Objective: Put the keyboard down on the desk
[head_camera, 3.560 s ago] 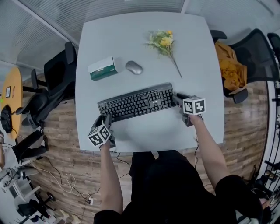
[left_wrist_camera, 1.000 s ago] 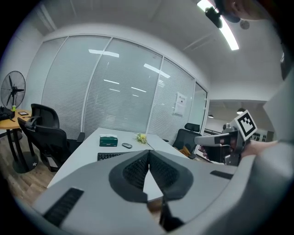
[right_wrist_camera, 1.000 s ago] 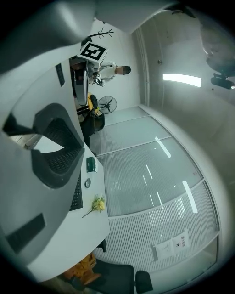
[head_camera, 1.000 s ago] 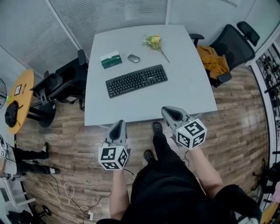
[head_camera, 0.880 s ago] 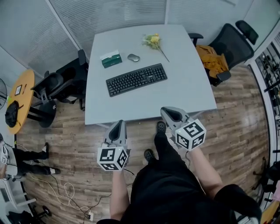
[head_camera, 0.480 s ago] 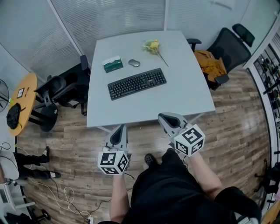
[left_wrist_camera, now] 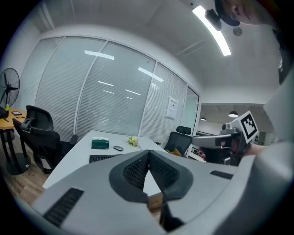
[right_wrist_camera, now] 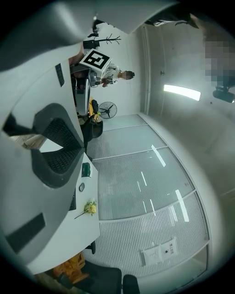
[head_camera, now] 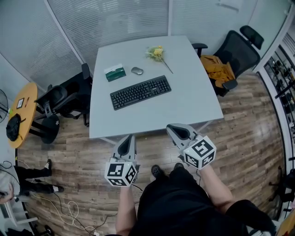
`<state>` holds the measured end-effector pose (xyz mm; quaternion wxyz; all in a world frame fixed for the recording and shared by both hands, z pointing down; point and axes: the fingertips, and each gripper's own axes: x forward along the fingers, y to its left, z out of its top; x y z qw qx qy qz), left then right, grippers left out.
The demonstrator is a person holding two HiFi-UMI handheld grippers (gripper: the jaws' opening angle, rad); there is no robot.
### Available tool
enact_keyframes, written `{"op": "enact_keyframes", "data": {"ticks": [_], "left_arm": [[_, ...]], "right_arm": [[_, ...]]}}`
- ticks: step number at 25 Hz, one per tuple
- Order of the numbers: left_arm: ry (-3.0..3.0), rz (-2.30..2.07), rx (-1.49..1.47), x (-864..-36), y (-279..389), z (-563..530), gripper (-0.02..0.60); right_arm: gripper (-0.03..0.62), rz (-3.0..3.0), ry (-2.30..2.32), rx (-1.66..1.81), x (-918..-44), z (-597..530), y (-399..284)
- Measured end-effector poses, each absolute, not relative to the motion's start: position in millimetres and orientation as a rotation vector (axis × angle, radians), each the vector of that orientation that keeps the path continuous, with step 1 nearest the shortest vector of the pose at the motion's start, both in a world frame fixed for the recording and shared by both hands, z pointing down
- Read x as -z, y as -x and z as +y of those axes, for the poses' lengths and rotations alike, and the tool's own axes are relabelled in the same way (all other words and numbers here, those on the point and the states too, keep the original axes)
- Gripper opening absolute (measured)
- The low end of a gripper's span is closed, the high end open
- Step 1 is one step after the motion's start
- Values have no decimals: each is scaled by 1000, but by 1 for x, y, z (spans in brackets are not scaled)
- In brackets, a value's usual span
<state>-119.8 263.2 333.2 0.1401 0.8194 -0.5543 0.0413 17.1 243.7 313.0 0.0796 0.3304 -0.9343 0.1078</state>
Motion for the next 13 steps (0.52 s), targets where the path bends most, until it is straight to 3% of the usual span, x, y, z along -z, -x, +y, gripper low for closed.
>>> {"op": "enact_keyframes", "data": {"ticks": [13], "left_arm": [[-2368,-1616,-116,-328,115,266,-2]], "right_arm": [[8,-2804,-975,-298,-309,250,-21]]}}
